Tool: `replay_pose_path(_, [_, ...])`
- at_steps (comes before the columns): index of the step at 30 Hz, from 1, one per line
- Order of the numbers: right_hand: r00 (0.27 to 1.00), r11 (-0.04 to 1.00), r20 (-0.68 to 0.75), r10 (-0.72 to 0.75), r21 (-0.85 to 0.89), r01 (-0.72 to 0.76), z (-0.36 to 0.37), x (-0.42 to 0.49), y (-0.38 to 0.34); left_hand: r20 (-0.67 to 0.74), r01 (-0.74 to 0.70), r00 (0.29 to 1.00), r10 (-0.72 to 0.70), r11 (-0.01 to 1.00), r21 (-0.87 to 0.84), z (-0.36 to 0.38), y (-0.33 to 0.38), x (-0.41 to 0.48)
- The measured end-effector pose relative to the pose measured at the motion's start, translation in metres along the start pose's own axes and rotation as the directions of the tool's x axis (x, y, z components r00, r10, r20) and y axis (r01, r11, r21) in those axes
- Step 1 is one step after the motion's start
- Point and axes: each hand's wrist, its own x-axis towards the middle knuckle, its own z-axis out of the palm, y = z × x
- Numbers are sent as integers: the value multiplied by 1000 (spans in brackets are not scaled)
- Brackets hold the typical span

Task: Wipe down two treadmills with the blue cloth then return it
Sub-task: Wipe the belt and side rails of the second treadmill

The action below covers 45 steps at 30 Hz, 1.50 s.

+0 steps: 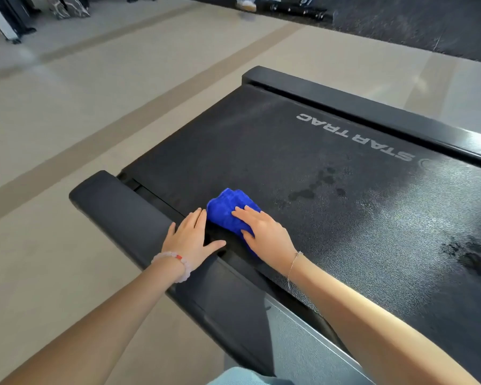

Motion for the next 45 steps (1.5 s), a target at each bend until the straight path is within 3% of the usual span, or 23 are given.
replay_pose_path(30, [941,955,-176,289,-10,-296,-92,134,152,-70,-251,965,255,967,49,8,84,106])
replay_pose_path(37, [913,932,-210,349,-22,-361,-111,175,203,-16,-227,973,229,971,78,5,106,127])
replay_pose_path(45, [907,932,-251,338,-46,-360,-126,203,247,-53,-222,972,229,968,119,15,104,127])
